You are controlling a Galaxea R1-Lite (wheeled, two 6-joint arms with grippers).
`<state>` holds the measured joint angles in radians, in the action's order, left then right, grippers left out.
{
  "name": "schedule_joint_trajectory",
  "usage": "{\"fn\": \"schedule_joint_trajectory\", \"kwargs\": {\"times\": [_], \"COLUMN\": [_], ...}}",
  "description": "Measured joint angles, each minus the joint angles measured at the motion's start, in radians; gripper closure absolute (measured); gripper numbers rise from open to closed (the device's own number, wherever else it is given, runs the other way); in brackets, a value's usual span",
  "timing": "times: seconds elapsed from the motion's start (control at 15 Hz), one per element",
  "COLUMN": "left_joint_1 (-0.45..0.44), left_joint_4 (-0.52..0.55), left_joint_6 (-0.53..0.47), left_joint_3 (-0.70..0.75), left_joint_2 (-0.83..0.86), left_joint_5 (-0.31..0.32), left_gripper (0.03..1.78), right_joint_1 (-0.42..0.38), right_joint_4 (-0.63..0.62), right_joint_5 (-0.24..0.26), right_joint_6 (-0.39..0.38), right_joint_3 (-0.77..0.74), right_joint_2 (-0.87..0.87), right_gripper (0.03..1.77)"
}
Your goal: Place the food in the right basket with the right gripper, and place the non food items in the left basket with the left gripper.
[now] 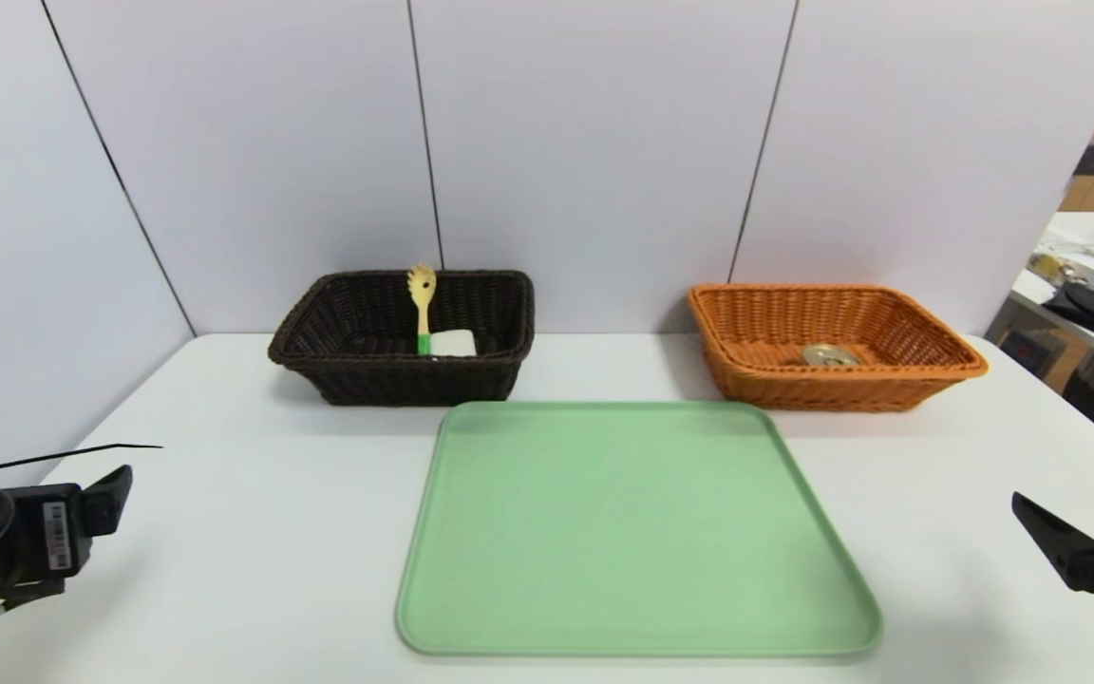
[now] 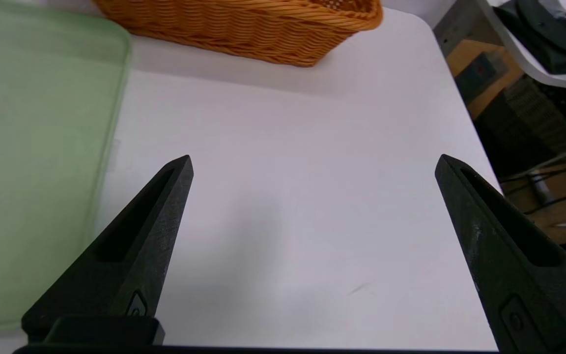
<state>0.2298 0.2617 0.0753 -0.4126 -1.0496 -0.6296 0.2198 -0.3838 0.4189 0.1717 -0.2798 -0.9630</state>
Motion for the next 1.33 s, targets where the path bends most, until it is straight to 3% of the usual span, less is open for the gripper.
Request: {"fn": "schedule_joint_trajectory", "kwargs": {"times": [0.27,0.4,0.6,0.93,1.33], "left_joint_1": [-0.055,-0.059,-0.047,0.016,0.023], "left_joint_4": [0.005,0.014,0.078,0.124,0.134], "left_joint_6": [-0.006,-0.04,-0.099,-0.196,-0.191], "left_joint_3": [0.068,0.103,0.129,0.164,0.236], "left_joint_2": [0.089,0.156,0.261,0.369,0.483], "left_joint_5": [0.015,0.078,0.191,0.25,0.387], "left_gripper": [0.12,0.12,0.12,0.12,0.12], "right_joint_1": [-0.07,-0.067,-0.024,0.049,-0.028], "right_joint_4": [0.007,0.005,-0.007,-0.012,-0.095], "right_joint_5": [-0.002,-0.012,-0.091,-0.152,-0.218], "right_joint_6": [0.005,0.03,0.051,0.095,0.116], "right_joint_3": [0.043,0.051,0.026,0.023,0.08], "right_joint_2": [0.082,0.136,0.206,0.304,0.372], "right_gripper": [0.1,0.1,0.1,0.1,0.1]}}
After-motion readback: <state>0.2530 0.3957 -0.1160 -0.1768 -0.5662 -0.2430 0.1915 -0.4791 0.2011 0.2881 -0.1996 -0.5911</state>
